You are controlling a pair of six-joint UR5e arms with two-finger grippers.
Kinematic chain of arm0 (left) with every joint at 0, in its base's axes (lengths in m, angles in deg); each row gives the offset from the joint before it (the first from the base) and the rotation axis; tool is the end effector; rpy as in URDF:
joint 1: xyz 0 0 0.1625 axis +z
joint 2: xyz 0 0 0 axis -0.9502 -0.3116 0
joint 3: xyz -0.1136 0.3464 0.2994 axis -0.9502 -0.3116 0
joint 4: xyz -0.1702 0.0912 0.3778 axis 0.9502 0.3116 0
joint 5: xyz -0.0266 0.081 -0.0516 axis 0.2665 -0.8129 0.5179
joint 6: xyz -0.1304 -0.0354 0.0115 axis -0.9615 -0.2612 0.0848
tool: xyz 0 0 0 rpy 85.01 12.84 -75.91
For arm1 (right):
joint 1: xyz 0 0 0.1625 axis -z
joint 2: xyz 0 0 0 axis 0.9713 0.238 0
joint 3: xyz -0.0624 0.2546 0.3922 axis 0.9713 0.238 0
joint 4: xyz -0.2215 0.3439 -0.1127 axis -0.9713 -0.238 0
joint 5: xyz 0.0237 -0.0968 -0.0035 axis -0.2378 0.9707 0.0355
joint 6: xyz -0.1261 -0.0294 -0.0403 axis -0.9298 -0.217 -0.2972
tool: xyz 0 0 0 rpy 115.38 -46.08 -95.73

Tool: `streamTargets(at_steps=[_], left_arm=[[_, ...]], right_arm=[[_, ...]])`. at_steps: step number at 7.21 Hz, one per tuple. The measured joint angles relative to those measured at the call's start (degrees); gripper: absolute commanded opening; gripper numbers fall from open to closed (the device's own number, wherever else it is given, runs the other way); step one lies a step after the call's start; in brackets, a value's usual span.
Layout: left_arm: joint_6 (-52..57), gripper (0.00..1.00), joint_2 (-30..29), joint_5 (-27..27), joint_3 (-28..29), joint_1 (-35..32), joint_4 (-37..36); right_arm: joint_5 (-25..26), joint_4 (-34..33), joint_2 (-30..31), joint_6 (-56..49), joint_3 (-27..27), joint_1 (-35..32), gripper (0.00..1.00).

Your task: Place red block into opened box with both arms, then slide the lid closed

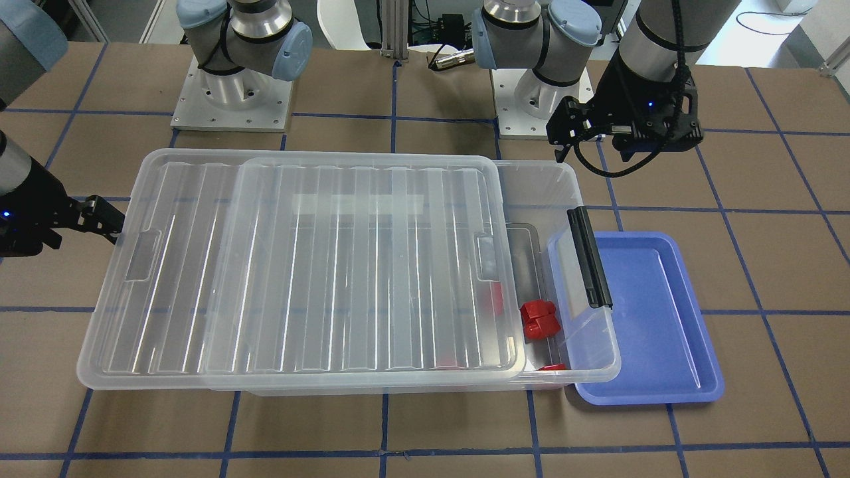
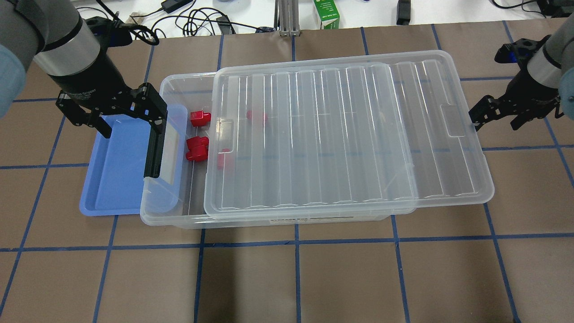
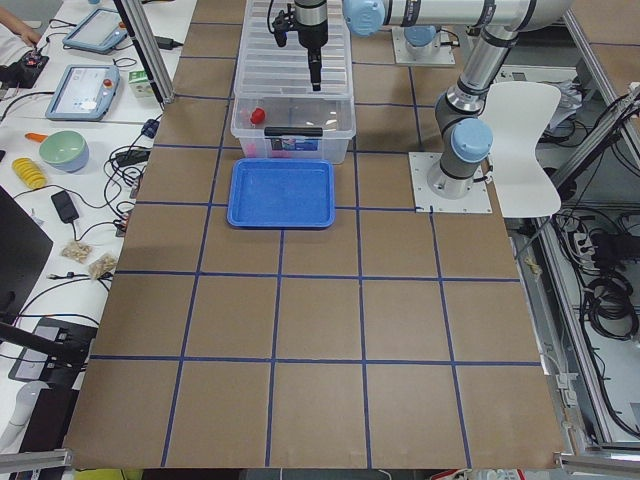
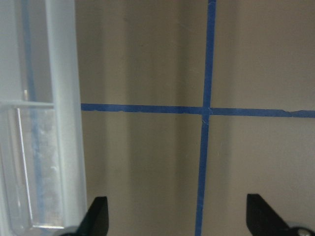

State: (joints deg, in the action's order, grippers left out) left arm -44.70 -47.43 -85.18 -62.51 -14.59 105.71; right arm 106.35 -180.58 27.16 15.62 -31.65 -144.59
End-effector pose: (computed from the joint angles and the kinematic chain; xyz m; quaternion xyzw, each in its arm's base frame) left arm -0.1021 -0.4728 0.4930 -0.0213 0.9990 0.0392 0.0060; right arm -0.0680 -0.5390 0.3497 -0.0141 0.9997 0.0119 0.0140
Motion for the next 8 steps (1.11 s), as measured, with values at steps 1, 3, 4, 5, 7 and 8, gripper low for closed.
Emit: streamTargets(at_steps=[1, 3, 4, 5, 7, 8], left_arm=[[0.09, 1.0, 0.5, -0.05, -0.69, 0.01, 0.02], [0.07, 1.0, 0.96, -0.07, -1.71, 0.04, -0.05], [0.05, 1.0, 1.0, -0.09, -1.9, 0.03, -0.01], [0.05, 1.0, 0.96, -0.14, -1.96, 0.08, 0.05], [0.04, 1.0, 0.78, -0.25, -2.0, 0.54, 0.32], [0.06, 1.0, 0.73, -0.26, -2.0, 0.67, 0.27]], right_arm=[[0.04, -0.35, -0.01, 3.59, -0.01, -2.28, 1.0], [0.12, -1.4, -0.12, 10.11, -0.01, -6.53, 1.0], [0.15, -1.7, -0.13, 11.9, -0.01, -8.15, 1.0], [0.16, -2.04, -0.13, 12.87, 0.0, -9.66, 1.0], [0.16, -3.3, -0.22, 13.43, -0.05, -11.88, 1.0], [0.18, -3.54, -0.27, 13.46, -0.06, -12.28, 1.0]])
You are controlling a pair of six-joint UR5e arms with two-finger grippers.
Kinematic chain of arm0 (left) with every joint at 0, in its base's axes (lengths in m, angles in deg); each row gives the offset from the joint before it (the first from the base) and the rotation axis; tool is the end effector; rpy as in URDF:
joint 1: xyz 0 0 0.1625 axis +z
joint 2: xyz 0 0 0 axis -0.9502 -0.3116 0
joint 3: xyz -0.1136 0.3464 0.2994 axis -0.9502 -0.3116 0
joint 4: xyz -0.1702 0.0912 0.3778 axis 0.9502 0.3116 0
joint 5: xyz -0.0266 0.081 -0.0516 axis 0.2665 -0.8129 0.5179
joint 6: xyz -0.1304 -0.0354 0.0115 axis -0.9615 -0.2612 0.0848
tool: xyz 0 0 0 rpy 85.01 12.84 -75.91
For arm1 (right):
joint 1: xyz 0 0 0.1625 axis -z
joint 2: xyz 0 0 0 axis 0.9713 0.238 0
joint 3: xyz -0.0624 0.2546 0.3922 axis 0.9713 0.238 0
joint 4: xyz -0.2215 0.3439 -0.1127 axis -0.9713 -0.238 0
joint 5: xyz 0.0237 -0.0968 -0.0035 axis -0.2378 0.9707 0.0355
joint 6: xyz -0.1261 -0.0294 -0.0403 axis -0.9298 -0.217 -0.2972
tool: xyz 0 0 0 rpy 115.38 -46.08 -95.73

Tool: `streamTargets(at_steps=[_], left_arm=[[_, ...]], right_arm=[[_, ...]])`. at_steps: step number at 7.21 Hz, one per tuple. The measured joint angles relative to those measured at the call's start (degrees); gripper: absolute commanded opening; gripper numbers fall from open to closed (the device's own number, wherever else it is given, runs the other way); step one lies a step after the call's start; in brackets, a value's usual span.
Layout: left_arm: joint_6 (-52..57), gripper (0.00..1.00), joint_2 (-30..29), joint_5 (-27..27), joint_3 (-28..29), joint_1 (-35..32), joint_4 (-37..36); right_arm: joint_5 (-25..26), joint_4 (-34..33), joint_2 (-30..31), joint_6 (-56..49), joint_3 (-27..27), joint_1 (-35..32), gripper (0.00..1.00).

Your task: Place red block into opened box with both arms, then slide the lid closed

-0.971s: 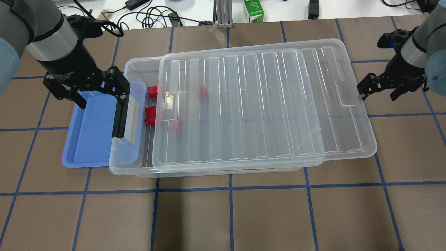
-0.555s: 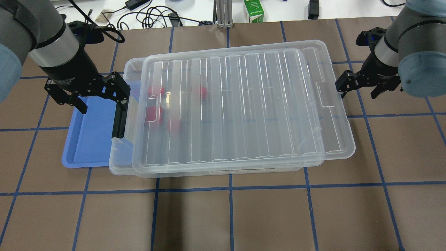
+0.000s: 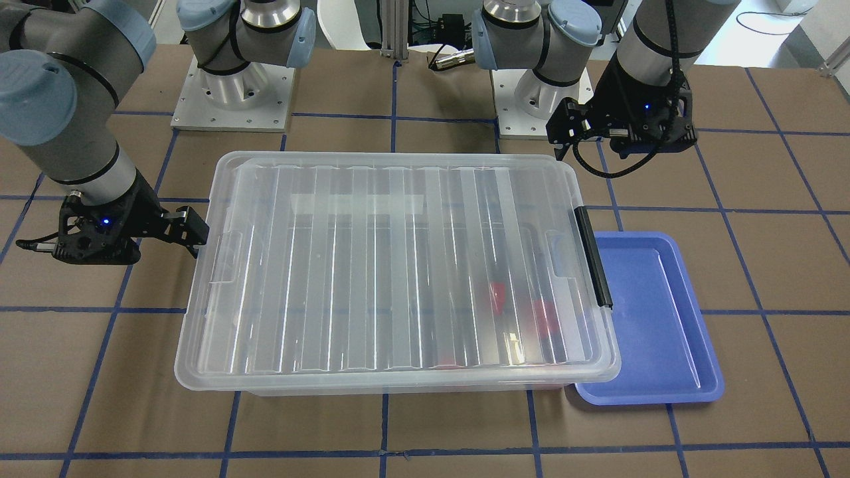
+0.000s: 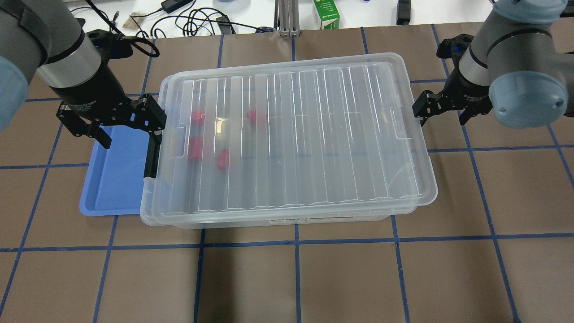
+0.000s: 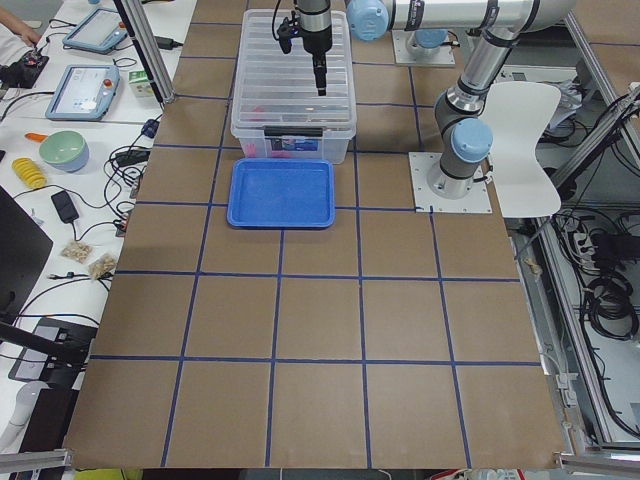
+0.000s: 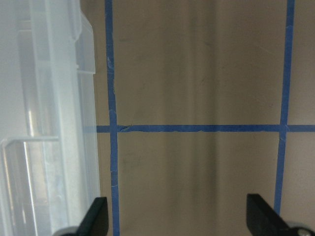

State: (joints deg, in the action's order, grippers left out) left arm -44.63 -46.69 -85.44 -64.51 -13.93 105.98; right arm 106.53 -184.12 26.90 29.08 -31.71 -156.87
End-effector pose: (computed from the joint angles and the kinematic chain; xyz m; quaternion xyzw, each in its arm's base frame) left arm -0.0967 -0.4639 0.4815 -0.0262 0.9982 0.0527 0.0074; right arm 0.0463 -0.5500 0.3529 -0.0041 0.9999 -0.0128 0.0047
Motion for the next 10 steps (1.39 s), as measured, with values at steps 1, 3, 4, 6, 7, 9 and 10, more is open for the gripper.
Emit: streamTargets(at_steps=[1, 3, 4, 6, 7, 9, 10], left_arm=[[0.04, 1.0, -0.01, -0.01, 0.04, 0.04, -0.07], [0.05, 1.0, 0.05, 0.01, 0.07, 0.01, -0.14], [0.03, 1.0, 0.02, 0.07, 0.07, -0.05, -0.15], [0.44, 1.0, -0.02, 0.13, 0.0, -0.09, -0.1], [0.59, 1.0, -0.01, 0.13, 0.0, -0.09, -0.1], [0.73, 1.0, -0.01, 0.12, -0.01, -0.09, -0.11], [0.76, 1.0, 0.05, 0.19, -0.01, -0.09, -0.14]], right_arm=[[0.04, -0.25, -0.07, -0.23, 0.21, -0.1, 1.0], [0.45, 0.14, 0.24, -0.86, 1.99, 0.31, 1.0], [0.72, 2.6, 1.65, -0.76, 3.73, 0.33, 1.0], [0.92, 11.42, 6.89, -0.27, 7.38, 0.19, 1.0], [0.99, 16.85, 9.59, 0.27, 9.43, 0.13, 1.0], [0.89, 26.43, 12.28, 3.24, 14.14, -0.57, 1.0], [0.59, 28.13, 12.29, 6.67, 15.44, -2.55, 1.0]])
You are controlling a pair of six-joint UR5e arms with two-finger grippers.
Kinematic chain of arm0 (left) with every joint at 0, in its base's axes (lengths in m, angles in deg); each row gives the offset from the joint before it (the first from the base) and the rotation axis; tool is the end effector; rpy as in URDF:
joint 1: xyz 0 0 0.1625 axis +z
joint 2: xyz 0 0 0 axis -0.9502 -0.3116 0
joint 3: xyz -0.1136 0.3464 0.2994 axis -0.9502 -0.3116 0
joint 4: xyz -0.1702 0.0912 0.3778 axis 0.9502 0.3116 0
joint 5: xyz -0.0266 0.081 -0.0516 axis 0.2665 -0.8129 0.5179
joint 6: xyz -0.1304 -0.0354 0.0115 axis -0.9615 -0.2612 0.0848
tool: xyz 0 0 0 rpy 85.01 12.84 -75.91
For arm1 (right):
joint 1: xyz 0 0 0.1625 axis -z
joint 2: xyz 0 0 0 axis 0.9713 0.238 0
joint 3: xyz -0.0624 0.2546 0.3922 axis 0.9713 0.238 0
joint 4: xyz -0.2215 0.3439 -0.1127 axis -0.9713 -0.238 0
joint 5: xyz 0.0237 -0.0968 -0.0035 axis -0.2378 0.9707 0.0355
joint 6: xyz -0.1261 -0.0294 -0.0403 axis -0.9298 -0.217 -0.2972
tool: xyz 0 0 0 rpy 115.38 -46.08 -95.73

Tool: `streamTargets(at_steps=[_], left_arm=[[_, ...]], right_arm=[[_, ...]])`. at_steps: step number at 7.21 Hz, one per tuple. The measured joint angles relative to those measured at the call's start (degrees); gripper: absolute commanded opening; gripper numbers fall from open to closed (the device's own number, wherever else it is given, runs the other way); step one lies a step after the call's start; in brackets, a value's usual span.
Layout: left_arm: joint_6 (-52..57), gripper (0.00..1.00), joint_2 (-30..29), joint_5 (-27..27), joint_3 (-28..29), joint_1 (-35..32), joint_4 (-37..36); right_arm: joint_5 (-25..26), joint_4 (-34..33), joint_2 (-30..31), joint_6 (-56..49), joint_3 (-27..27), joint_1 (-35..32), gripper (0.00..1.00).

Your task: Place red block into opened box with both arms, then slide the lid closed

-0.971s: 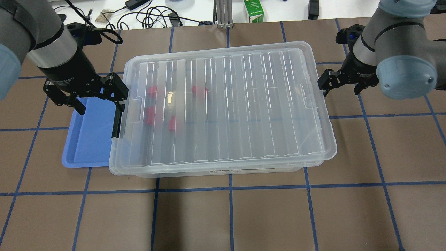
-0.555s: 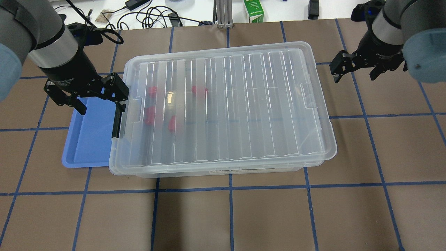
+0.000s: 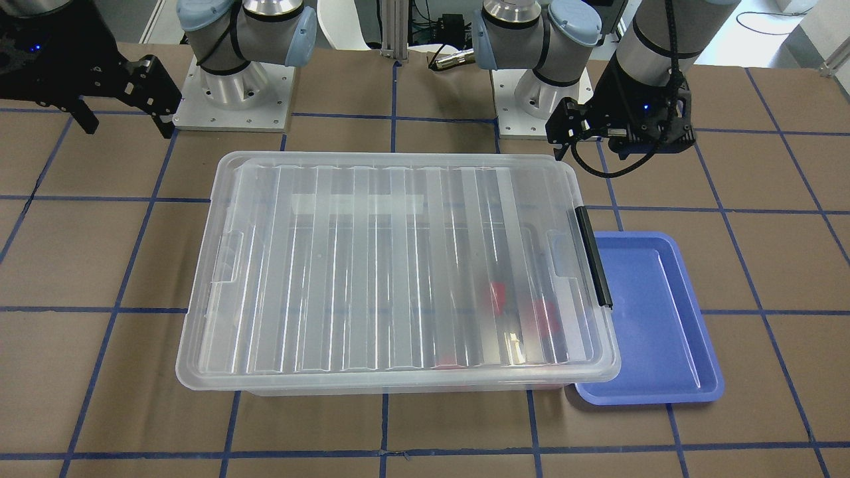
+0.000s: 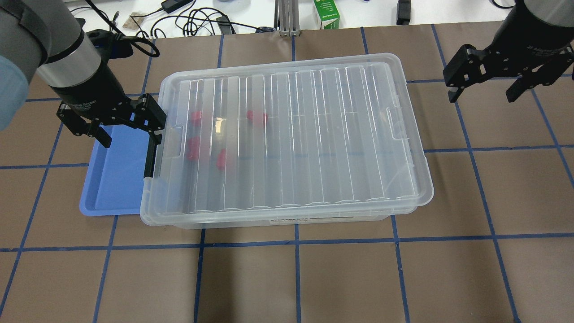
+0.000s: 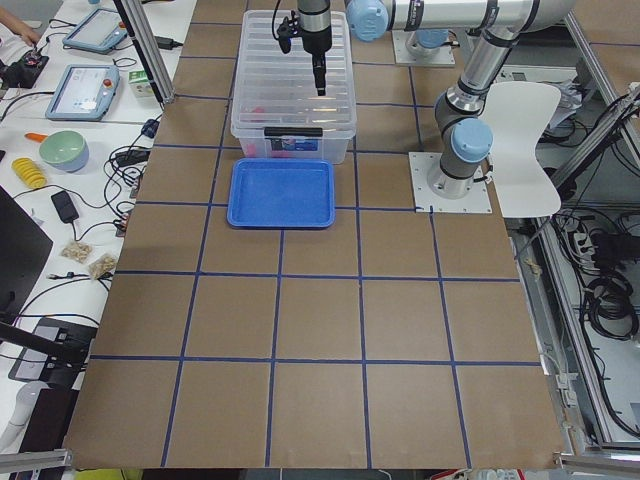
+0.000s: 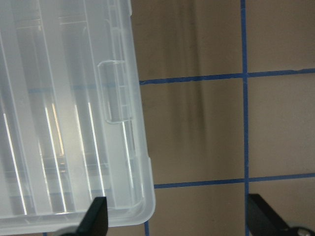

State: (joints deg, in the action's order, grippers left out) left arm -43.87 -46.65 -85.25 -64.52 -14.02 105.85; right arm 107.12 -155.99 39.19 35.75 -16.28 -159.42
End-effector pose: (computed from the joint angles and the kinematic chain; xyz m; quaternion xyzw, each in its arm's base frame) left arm -0.0979 -0.4639 0.4819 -0.0189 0.9985 0.0512 0.0055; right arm 0.0786 -0.4700 0.5449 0.0319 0.9995 -0.0083 0.0009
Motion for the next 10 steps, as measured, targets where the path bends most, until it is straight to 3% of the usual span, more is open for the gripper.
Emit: streamTargets(at_steps=[3, 10], left_arm=[[-0.01, 1.0, 0.13, 0.11, 0.0, -0.15, 0.03], [0.01, 1.0, 0.24, 0.38, 0.0, -0.18, -0.02]], right_arm=[[-0.47, -3.51, -2.06, 4.05, 0.87, -7.25, 1.0], [-0.32, -4.67, -2.52, 4.17, 0.82, -7.95, 1.0]])
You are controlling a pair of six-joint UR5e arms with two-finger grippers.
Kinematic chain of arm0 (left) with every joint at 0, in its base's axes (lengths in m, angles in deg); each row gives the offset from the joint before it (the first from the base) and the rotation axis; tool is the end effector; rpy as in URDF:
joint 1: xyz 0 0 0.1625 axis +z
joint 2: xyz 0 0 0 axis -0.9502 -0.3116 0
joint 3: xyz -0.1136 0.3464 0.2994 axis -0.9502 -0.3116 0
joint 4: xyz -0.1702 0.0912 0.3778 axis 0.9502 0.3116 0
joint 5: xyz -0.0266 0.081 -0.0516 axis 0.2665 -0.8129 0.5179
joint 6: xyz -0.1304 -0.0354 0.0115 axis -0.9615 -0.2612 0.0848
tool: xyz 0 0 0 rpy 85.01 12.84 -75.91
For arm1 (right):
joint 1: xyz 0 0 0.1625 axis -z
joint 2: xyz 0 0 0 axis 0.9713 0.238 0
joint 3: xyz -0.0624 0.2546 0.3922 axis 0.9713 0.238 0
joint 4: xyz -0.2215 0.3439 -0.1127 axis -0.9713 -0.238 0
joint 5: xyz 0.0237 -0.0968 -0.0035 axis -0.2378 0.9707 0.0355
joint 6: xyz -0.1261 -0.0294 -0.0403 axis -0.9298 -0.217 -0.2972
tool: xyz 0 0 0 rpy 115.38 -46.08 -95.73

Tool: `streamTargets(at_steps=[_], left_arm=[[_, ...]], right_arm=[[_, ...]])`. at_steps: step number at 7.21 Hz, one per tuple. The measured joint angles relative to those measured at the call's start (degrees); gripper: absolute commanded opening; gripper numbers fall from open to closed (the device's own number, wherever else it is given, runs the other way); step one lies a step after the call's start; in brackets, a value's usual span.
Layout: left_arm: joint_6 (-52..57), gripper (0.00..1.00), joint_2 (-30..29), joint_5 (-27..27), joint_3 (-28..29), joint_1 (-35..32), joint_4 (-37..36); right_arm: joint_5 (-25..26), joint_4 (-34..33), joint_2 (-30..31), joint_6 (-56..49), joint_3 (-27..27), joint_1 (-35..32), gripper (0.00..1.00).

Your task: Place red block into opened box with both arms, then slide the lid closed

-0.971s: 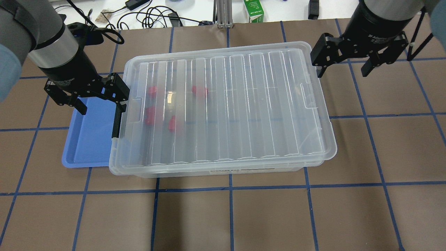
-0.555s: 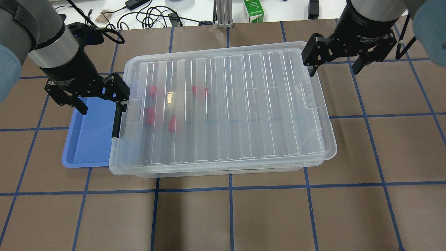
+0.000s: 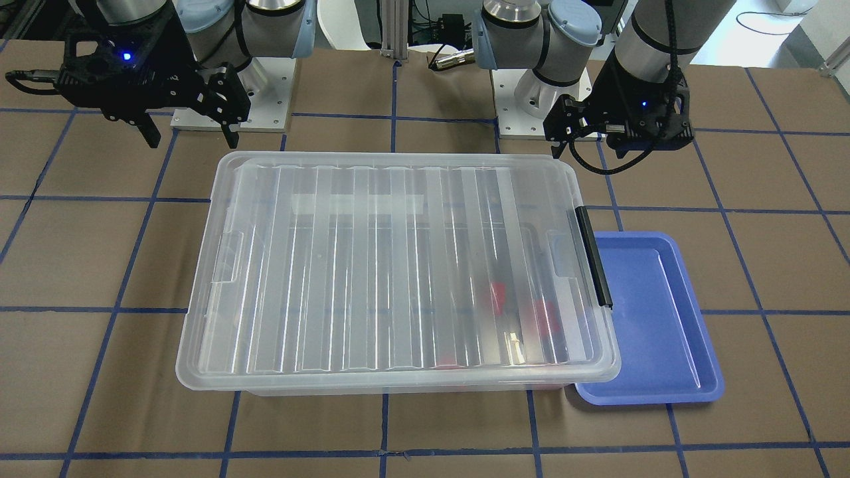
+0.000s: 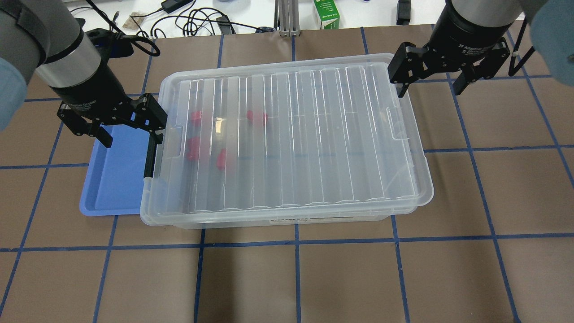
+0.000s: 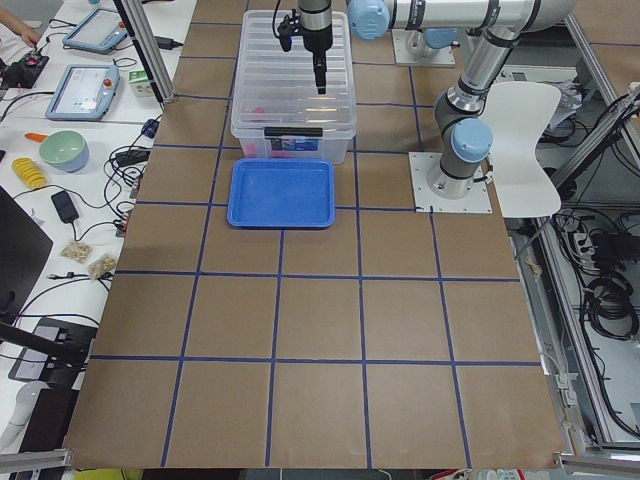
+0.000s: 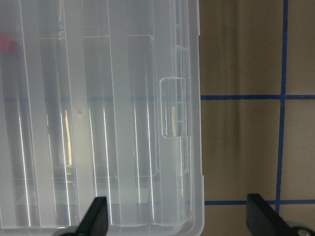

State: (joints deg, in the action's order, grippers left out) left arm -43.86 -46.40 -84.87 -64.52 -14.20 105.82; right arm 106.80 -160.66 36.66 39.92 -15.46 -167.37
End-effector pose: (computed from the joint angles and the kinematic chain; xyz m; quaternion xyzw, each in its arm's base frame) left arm -0.1004 -0.4623 0.4839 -0.0174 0.9987 0.0486 0.0024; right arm 0.1441 -0.4833 0.5399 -0.0012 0.9994 -0.0340 0.0051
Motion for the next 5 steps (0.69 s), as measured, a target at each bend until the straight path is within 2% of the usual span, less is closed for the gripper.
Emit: streamTargets(at_steps=[5], left_arm=[[-0.04, 1.0, -0.14, -0.15, -0.41, -0.12, 0.01]], right_arm=[[0.24, 0.08, 0.0, 0.04, -0.15, 0.0, 1.0]])
